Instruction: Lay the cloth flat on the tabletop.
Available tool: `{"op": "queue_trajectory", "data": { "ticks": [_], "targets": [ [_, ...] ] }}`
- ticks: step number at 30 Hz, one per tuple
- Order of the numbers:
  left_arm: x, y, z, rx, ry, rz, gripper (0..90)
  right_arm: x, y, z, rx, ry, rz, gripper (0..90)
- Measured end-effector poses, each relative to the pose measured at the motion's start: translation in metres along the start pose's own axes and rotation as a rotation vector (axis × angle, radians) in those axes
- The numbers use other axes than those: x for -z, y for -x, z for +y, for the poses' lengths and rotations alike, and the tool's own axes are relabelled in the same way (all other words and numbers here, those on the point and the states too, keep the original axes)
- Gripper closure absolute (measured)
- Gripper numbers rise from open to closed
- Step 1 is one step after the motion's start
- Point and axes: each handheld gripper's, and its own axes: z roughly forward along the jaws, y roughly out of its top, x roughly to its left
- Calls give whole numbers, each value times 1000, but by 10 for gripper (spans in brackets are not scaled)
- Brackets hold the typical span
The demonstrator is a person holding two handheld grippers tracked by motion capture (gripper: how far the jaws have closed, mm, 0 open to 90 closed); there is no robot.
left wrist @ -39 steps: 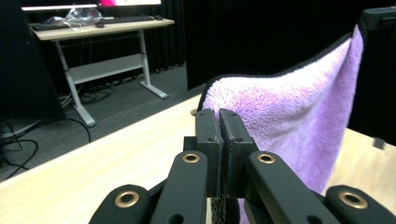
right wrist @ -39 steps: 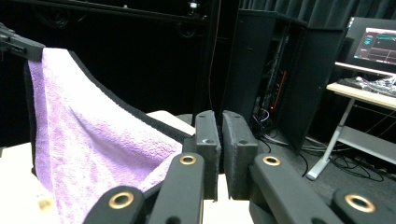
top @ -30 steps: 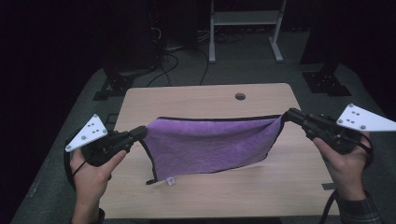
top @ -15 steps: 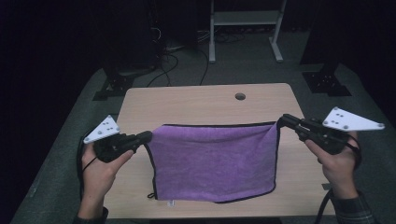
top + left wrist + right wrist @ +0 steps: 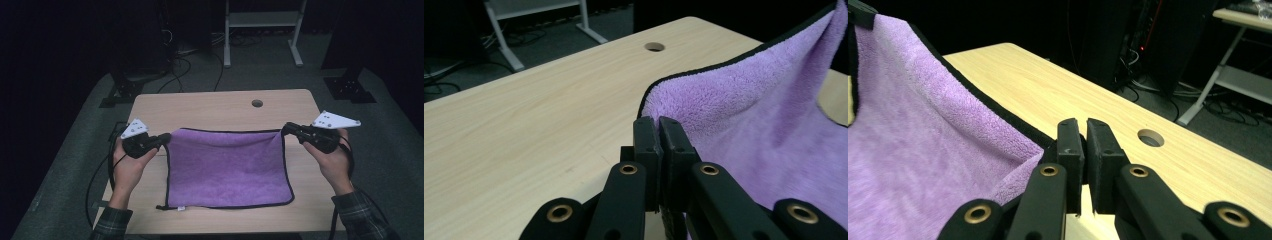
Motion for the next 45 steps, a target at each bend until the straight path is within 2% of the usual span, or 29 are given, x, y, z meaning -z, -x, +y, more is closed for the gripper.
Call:
{"op": "queue_trajectory", "data": {
  "ticks": [2,5,9,15,22,35,37,40,42,45],
  "targets": [
    [-9,-5,1,-3,0,10,875,-8,5,-2,-11,-6,-10,848],
    [-24,-13,0,14,-6,15,875,-19,13,-4,-28,-23,-24,848],
    [-41,-21,-4,27,-33,22,875,-32,22,-9,-51,-48,-31,847],
    [-58,-32,-11,70,-61,34,874,-54,34,-17,-89,-80,-29,847],
    [-78,-46,-22,115,-122,34,873,-81,44,-31,-127,-122,-28,846],
    [-115,-62,-38,126,-215,79,870,-129,60,-57,-187,-201,-55,830],
    [-119,-64,-41,136,-223,82,868,-133,61,-60,-190,-211,-63,808],
    [-122,-68,-43,145,-226,93,865,-133,65,-64,-180,-218,-107,761],
    [-124,-70,-44,148,-227,94,863,-129,68,-64,-193,-205,-115,739],
    [-126,-73,-47,144,-225,102,841,-123,69,-63,-199,-201,-98,700]
  ]
}}
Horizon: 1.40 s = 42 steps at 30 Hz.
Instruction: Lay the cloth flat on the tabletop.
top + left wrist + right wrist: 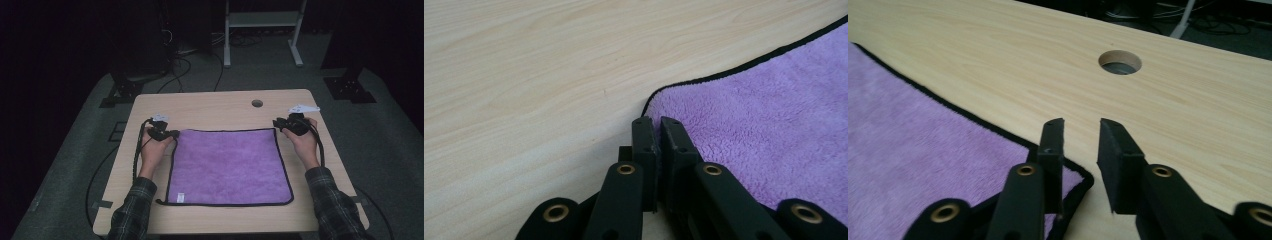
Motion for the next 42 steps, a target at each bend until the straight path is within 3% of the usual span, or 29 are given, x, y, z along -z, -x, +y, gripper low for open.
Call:
{"op": "queue_trajectory", "data": {
  "ticks": [5,12,14,24,29,36,42],
  "targets": [
    [3,-8,3,-15,13,50,707,5,-2,-3,11,-20,20,625],
    [15,-14,3,-76,-3,113,491,9,-4,-8,9,-63,31,486],
    [22,-15,0,-69,3,110,448,13,-5,-10,12,-74,36,467],
    [46,-17,-26,-78,-45,111,403,33,-2,-29,31,-106,5,406],
    [54,-14,-42,-66,-82,99,401,41,4,-42,16,-128,-9,388],
    [61,-11,-66,-84,-108,84,407,50,12,-59,-11,-163,-23,382],
    [67,-10,-79,-69,-68,70,355,54,16,-70,-26,-184,-35,378]
  ]
}}
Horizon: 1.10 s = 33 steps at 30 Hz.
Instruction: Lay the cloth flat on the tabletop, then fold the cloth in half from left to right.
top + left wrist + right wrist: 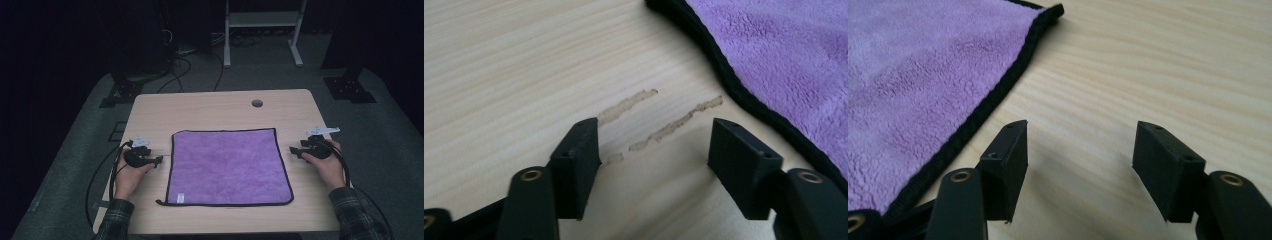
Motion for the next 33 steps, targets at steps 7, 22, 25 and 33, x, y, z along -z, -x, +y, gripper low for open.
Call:
{"op": "queue_trajectory", "data": {
  "ticks": [7,22,25,33],
  "targets": [
    [-2,8,-7,19,54,27,263,0,1,-4,7,-10,-11,367],
    [-4,35,8,42,85,-106,506,-4,-3,-7,23,22,-39,261],
    [-5,40,9,50,83,-112,530,-4,-3,-7,23,22,-39,259],
    [-8,48,7,87,47,-87,595,-4,-3,-7,25,21,-37,255]
  ]
}}
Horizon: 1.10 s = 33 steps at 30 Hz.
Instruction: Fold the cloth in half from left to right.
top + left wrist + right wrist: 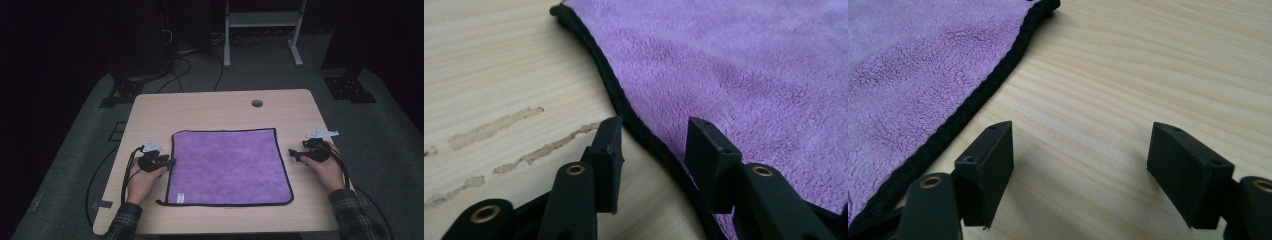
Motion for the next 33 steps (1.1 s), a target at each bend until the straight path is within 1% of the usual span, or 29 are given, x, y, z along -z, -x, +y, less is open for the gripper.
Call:
{"op": "queue_trajectory", "data": {
  "ticks": [4,5,8,9,13,16,18,21,22,26,29,31,33],
  "targets": [
    [1,4,-1,20,-2,23,615,0,0,0,1,0,0,254],
    [1,5,-1,35,-1,25,628,0,0,0,1,0,0,254],
    [1,10,-1,58,-7,26,665,0,0,0,1,0,1,253],
    [1,11,-1,63,-10,21,693,0,0,0,1,-1,1,252],
    [1,14,-1,37,-19,42,781,0,0,0,1,0,1,253],
    [0,16,-1,44,-19,32,865,0,0,0,2,0,1,252],
    [0,17,0,45,-21,36,881,0,0,0,1,-1,1,253],
    [0,14,-1,61,-18,22,887,0,0,0,1,-1,1,252],
    [0,14,-1,58,-15,19,888,0,0,0,1,-1,1,252],
    [2,10,1,62,-20,31,890,0,0,0,2,-1,3,248],
    [6,5,1,87,-10,31,891,0,0,0,2,-2,3,247],
    [9,0,2,92,-3,38,891,0,0,0,2,-2,4,245],
    [13,-5,1,99,-6,54,891,0,0,0,2,-2,4,245]
  ]
}}
